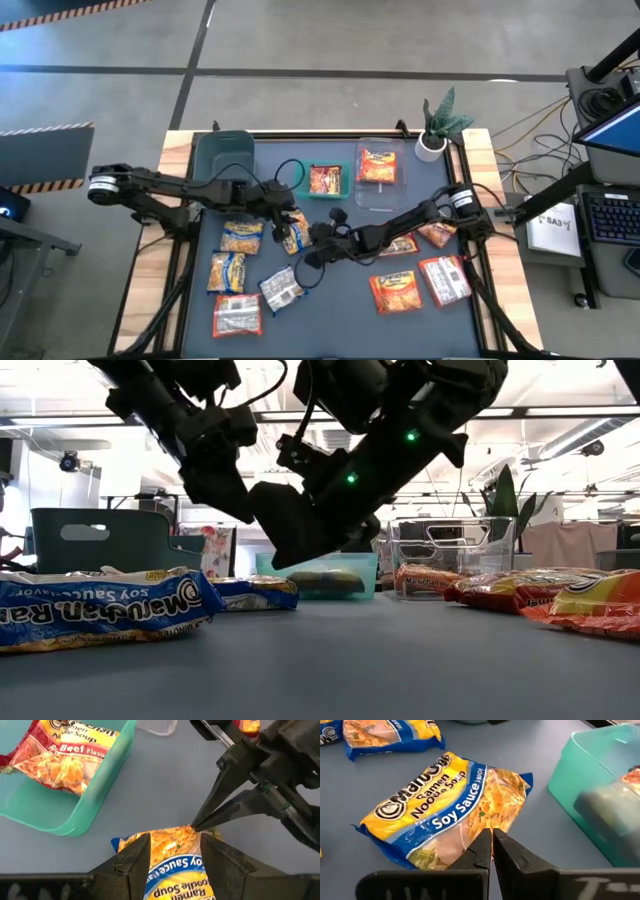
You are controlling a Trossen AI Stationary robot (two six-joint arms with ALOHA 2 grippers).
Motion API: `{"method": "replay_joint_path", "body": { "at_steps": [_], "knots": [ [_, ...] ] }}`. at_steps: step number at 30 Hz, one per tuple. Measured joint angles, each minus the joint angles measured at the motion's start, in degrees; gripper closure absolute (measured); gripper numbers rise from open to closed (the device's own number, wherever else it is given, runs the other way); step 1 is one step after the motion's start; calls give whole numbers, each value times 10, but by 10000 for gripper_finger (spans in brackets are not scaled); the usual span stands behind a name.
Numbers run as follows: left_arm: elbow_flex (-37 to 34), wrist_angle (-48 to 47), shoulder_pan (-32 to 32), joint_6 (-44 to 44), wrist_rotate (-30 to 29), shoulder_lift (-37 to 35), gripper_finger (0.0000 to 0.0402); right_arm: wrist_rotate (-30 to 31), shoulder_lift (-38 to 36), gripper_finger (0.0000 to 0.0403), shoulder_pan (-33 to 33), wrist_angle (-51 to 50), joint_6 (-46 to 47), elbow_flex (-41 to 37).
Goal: Sort Maruchan noodles
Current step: Put the blue noodle pack into the dark blue bin
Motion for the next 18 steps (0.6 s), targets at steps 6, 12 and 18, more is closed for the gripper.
{"method": "replay_joint_path", "body": {
  "at_steps": [6,12,18],
  "knots": [
    [0,2,0,22,24,-3,247,-55,-2,394,0,-39,8,0],
    [0,0,0,24,25,-4,247,-68,-4,394,0,-67,17,0],
    [33,-14,3,75,25,-4,247,-108,-23,394,0,-167,23,12]
  ]
}}
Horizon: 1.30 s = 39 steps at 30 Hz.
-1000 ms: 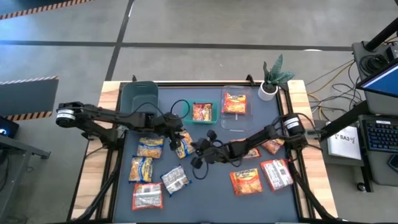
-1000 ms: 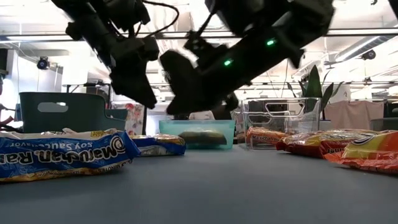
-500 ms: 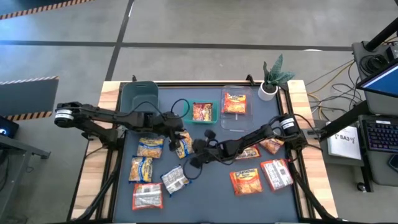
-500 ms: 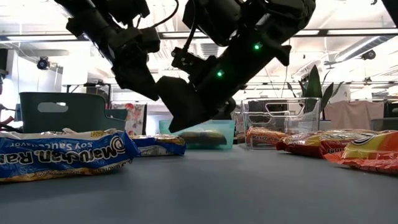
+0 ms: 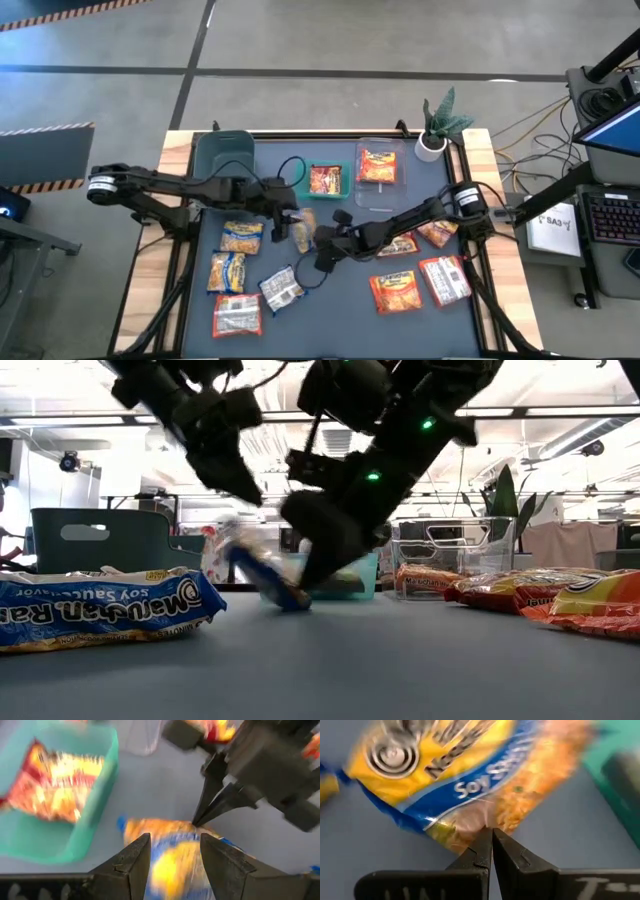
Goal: Sort Maruchan noodles
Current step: Put the blue noodle pack into the dark blue bin
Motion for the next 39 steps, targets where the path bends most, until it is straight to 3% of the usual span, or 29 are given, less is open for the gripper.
{"method": "replay_joint_path", "body": {
  "at_steps": [8,25,30,39],
  "knots": [
    [50,-47,-1,28,3,0,247,0,-69,394,-1,-194,-22,22],
    [49,-70,-1,34,5,1,247,34,-110,394,5,-271,-55,-15],
    [49,-64,-1,17,6,1,247,67,-165,394,4,-218,-108,-81],
    [49,-67,-1,-61,7,1,247,53,-273,394,-15,71,-213,-256]
  ]
}}
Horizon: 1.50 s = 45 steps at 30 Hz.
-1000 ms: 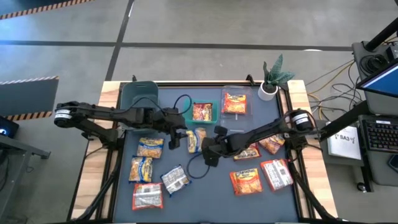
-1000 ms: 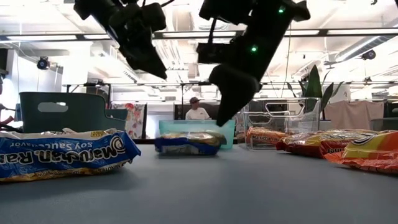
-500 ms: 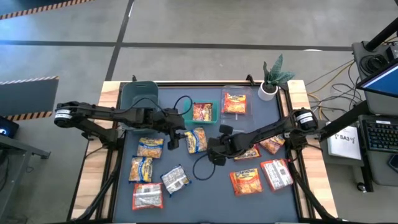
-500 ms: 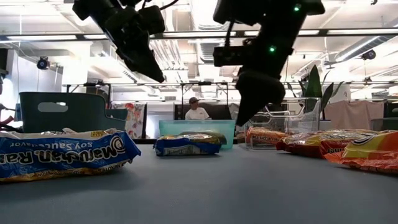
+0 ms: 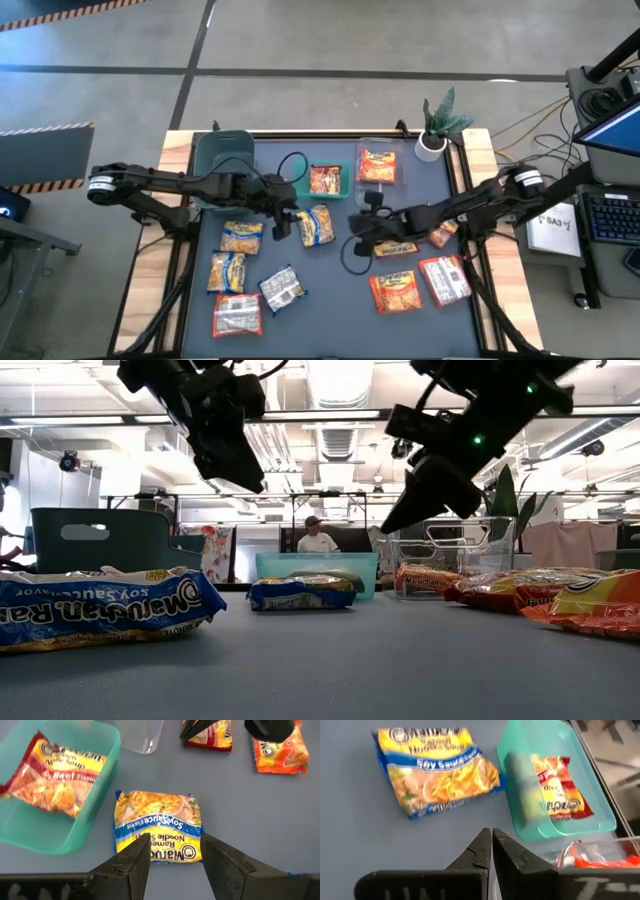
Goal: Sort Maruchan noodles
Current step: Put the blue noodle pack into the dark blue bin
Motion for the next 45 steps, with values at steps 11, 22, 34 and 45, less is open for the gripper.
{"method": "replay_joint_path", "body": {
  "at_steps": [11,22,34,45],
  "knots": [
    [-21,19,-28,-36,7,4,246,-36,-5,394,-5,157,1,-50],
    [-102,132,-33,-10,-65,16,195,-67,-5,394,-5,154,3,11],
    [-108,271,-32,14,-190,150,220,-67,43,394,-3,-4,36,132],
    [-98,291,-55,19,-97,210,253,-81,85,394,-3,-59,41,179]
  ]
}}
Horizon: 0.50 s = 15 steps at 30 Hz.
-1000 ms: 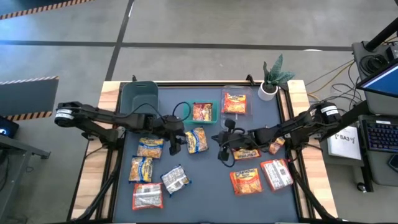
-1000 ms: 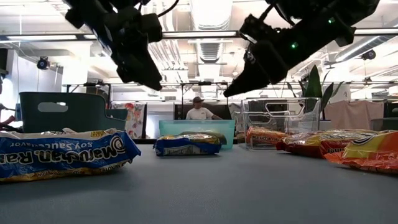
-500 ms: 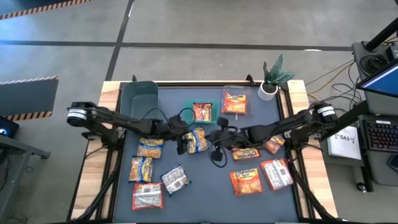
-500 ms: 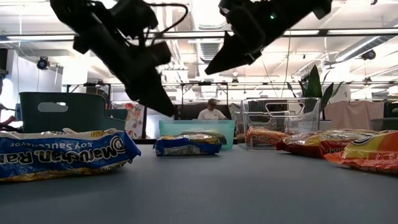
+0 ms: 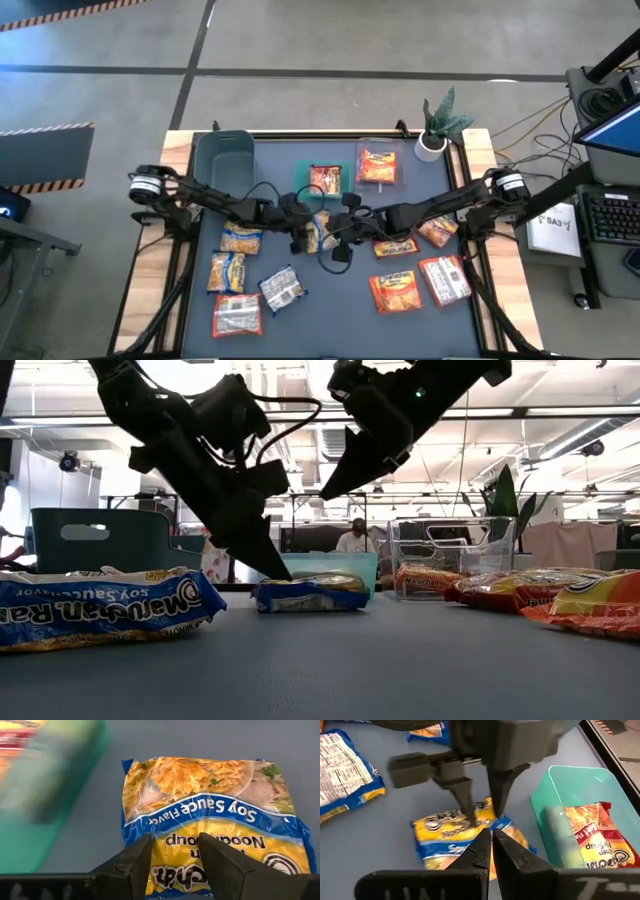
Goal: Sort Maruchan noodles
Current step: Put the blue noodle pack into the dark blue bin
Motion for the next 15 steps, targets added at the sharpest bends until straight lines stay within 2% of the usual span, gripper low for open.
{"method": "replay_joint_path", "body": {
  "at_steps": [5,10,15],
  "knots": [
    [8,-11,-31,16,91,-4,260,-11,0,394,0,-11,2,7],
    [12,-48,-51,16,57,-20,261,-74,-6,394,0,-45,60,10],
    [11,-50,-52,32,34,-36,261,-91,-5,394,9,-93,106,10]
  ]
}}
